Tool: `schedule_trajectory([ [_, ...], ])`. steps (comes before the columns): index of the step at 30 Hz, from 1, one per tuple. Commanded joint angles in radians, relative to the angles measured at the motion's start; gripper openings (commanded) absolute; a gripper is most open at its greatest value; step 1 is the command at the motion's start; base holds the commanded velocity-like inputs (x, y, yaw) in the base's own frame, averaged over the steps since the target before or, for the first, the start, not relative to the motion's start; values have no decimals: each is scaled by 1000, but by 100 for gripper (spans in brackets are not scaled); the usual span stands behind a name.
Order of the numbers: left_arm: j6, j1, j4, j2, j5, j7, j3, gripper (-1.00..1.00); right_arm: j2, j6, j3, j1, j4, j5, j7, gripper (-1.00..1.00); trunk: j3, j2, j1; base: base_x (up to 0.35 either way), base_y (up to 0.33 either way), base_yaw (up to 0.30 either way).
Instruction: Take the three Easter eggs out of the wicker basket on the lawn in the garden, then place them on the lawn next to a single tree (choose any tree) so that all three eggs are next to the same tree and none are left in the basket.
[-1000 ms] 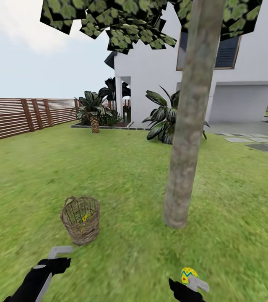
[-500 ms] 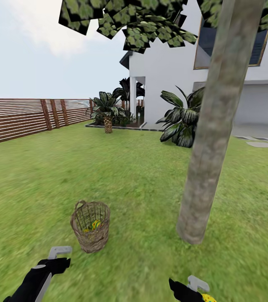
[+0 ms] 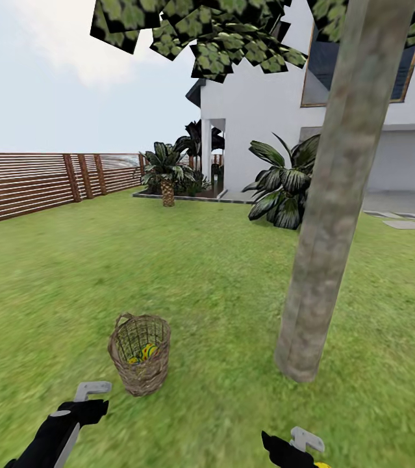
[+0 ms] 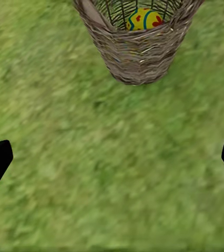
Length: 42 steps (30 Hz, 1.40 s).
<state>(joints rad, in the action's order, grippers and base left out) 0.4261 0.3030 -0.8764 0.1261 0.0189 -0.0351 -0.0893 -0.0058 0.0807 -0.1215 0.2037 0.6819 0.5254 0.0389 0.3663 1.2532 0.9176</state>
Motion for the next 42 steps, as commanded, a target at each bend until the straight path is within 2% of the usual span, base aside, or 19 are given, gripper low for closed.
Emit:
schedule_trajectory([
  [1, 5, 1, -1, 0, 2, -2, 0, 100, -1, 4, -3, 0, 2, 5, 4, 100, 1, 1, 0, 2, 72, 0],
  [13, 0, -1, 7, 1, 3, -2, 0, 100, 0, 4, -3, 0, 2, 5, 4, 100, 1, 1, 0, -22, 186, 0],
  [23, -80, -2, 38, 1, 3, 1, 0, 100, 0, 4, -3, 0, 2, 5, 4, 100, 1, 1, 0, -2, 144, 0],
  [37, -88, -2, 42, 1, 3, 1, 0, 100, 0, 4, -4, 0, 2, 4, 3, 100, 1, 1, 0, 0, 284, -3],
  [42, -89, -2, 42, 2, 3, 1, 0, 100, 0, 4, -4, 0, 2, 4, 3, 100, 0, 1, 0, 0, 292, -155],
])
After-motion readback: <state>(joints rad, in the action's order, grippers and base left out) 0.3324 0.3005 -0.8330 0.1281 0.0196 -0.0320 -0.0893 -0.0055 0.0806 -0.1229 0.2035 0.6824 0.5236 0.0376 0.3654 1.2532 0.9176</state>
